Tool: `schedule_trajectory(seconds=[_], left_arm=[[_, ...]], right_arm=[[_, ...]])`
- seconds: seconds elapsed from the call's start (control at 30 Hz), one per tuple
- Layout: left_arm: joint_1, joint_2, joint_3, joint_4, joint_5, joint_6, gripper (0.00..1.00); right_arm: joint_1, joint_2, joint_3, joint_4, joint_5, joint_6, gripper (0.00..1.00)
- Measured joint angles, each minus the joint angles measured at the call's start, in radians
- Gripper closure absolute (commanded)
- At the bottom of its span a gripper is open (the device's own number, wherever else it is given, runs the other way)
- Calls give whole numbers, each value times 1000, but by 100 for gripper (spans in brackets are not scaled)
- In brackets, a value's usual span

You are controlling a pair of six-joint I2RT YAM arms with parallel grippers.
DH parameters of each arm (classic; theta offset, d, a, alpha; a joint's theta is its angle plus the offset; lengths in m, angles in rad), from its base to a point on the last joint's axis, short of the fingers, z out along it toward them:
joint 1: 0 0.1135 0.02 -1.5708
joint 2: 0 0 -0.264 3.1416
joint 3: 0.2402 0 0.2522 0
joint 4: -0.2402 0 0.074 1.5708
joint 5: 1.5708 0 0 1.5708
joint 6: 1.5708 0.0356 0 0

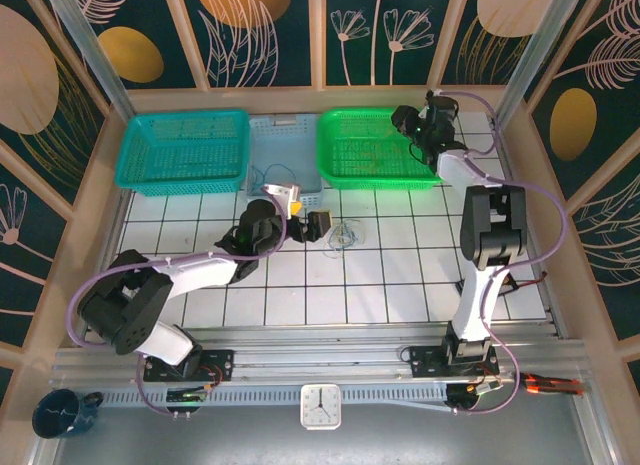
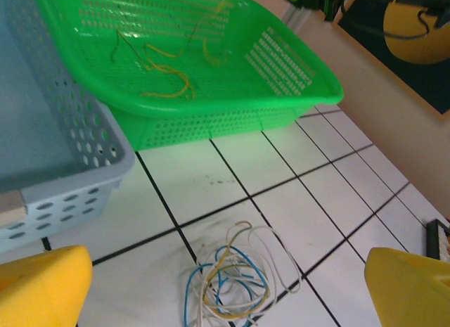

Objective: Untangle the cables

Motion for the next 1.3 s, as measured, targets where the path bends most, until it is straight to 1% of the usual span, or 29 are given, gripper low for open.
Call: schedule_trajectory(seconds=[0.07,0.2,0.27,0.4,0.5,0.6,0.67,0.83,0.93,1.03,1.17,1.3], left_arm=[[0,-13,0,0,-23,0,1],[0,-34,0,0,-53,0,1],[0,-40,0,0,-59,0,1],[0,-46,-7,5,-80,0,1],[0,-48,-14,3,-124,-4,1],[0,-57,-17,-1,-178,-12,1],[0,-71,-19,-4,-210,-16,1],[0,-105,-26,-24,-244,-27,1],[0,-116,-21,-62,-235,-30,1],[0,-116,-1,-121,-204,-29,1],[0,-110,47,-192,-134,-5,1],[0,-71,121,-272,-63,38,1]], right_arm=[[-11,8,5,-14,-4,-5,55],[-24,2,3,-18,-15,-12,54],[-25,-22,-26,-13,-26,-12,54],[-17,-132,-137,2,-52,-12,54],[4,-247,-240,25,-64,-12,54],[53,-363,-340,44,-71,-16,54],[103,-441,-418,52,-70,-24,53],[237,-566,-608,60,-43,-40,50],[313,-604,-719,47,-17,-42,50],[361,-636,-819,27,9,-37,49],[386,-701,-941,11,39,-15,49],[389,-770,-1021,5,68,15,49]])
